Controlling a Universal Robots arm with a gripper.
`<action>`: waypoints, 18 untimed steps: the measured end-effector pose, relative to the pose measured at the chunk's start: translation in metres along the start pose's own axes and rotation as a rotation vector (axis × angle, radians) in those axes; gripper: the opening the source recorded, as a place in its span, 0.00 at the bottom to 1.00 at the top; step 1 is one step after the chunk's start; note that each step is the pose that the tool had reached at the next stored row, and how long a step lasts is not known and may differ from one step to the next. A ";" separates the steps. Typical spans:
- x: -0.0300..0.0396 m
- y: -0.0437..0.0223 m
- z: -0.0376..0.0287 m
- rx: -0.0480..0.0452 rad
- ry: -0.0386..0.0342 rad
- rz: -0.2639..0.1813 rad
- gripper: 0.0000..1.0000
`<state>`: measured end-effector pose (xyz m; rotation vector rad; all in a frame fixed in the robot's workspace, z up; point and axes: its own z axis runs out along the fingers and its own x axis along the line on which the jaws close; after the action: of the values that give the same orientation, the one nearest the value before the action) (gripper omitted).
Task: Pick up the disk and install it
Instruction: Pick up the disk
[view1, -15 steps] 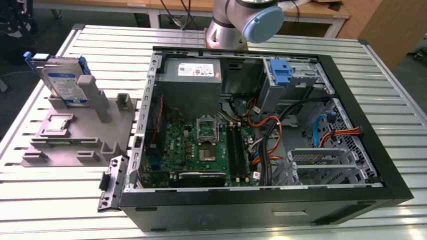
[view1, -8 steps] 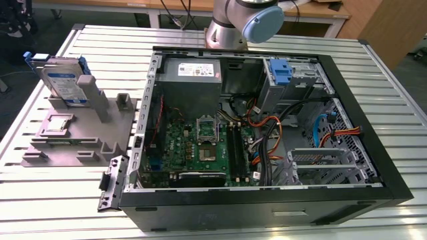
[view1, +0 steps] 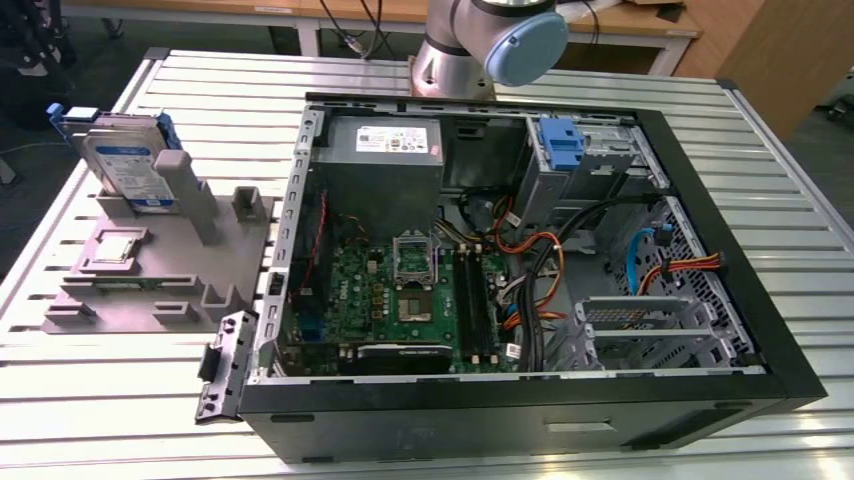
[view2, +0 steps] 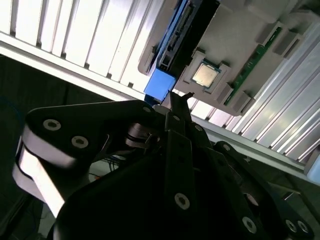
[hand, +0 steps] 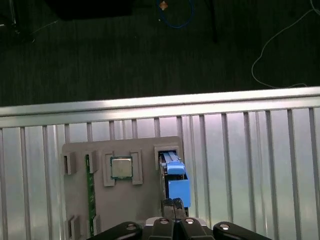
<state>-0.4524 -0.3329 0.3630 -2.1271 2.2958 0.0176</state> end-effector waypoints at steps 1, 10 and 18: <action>0.0000 0.0000 0.0002 0.0001 0.0000 -0.006 0.10; 0.0000 0.0000 0.0005 -0.0001 0.0000 -0.017 0.16; 0.0001 -0.0005 0.0085 -0.0016 -0.0215 -0.017 0.53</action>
<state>-0.4520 -0.3329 0.3545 -2.1362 2.2669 0.0420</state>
